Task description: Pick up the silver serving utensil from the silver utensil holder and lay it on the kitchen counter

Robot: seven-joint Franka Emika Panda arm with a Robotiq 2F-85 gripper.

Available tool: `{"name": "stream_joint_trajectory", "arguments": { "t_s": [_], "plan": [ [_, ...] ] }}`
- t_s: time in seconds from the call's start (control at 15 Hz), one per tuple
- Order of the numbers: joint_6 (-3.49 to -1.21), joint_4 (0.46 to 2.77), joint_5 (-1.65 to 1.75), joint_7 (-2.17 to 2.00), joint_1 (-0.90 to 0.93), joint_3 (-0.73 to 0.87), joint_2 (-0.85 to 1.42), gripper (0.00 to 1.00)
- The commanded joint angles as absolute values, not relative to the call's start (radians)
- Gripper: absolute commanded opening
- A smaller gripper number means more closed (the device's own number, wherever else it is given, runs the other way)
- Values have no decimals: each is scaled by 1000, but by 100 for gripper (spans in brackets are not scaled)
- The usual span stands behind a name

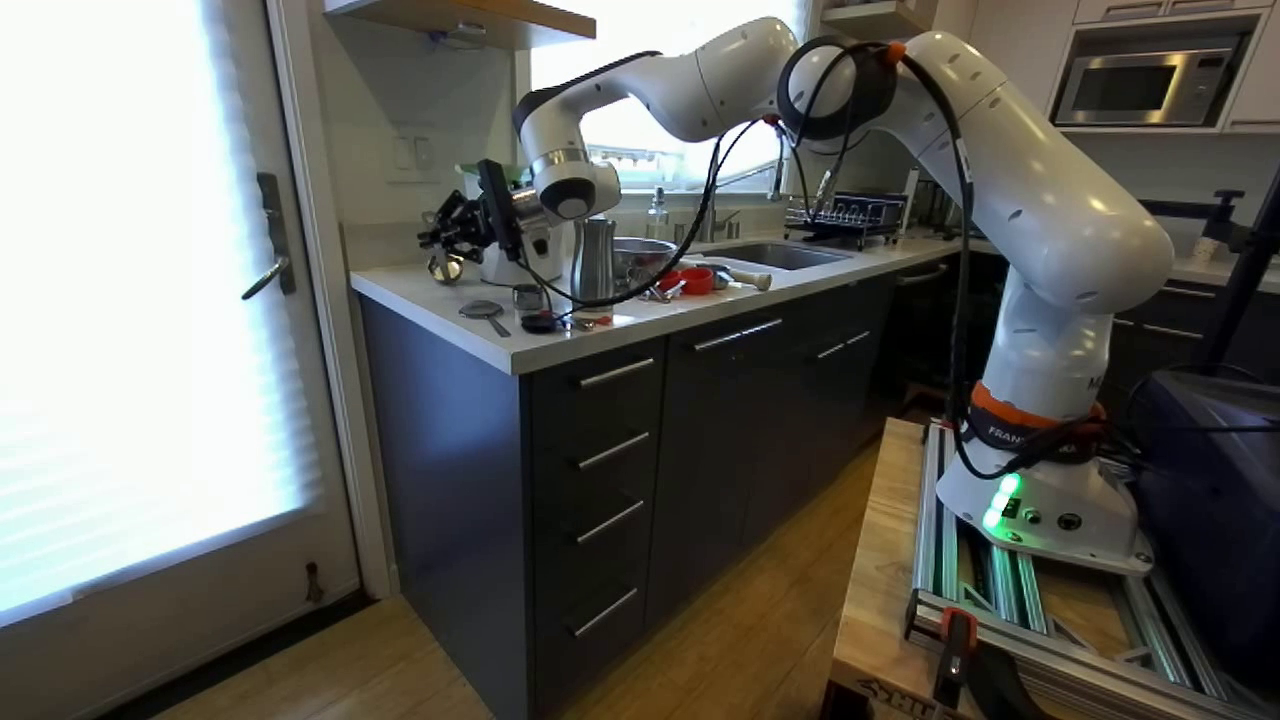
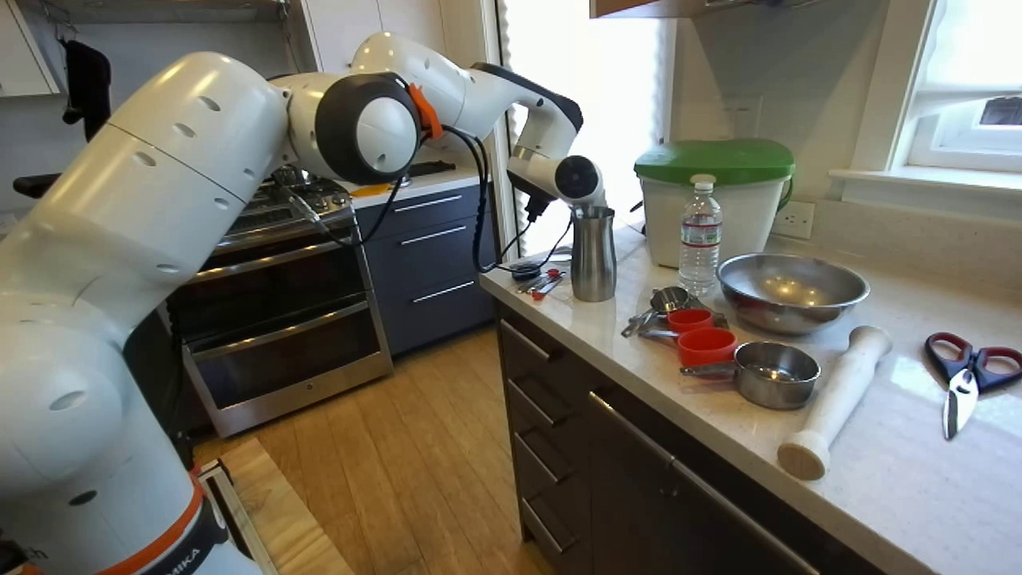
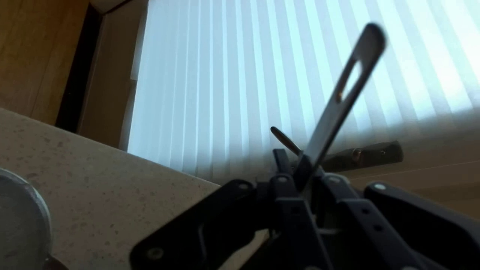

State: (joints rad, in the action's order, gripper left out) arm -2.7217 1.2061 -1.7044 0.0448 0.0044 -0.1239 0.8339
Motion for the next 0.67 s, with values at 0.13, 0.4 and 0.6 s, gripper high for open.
{"name": "stream_joint_trajectory", "arguments": {
  "t_s": [0.13,0.4,0.6],
  "plan": [
    [-2723,1183,-1713,70,5,-125,850,1],
    [-2723,1186,-1707,69,7,-124,850,1],
    [-2722,1187,-1707,66,6,-124,849,1]
  ]
}}
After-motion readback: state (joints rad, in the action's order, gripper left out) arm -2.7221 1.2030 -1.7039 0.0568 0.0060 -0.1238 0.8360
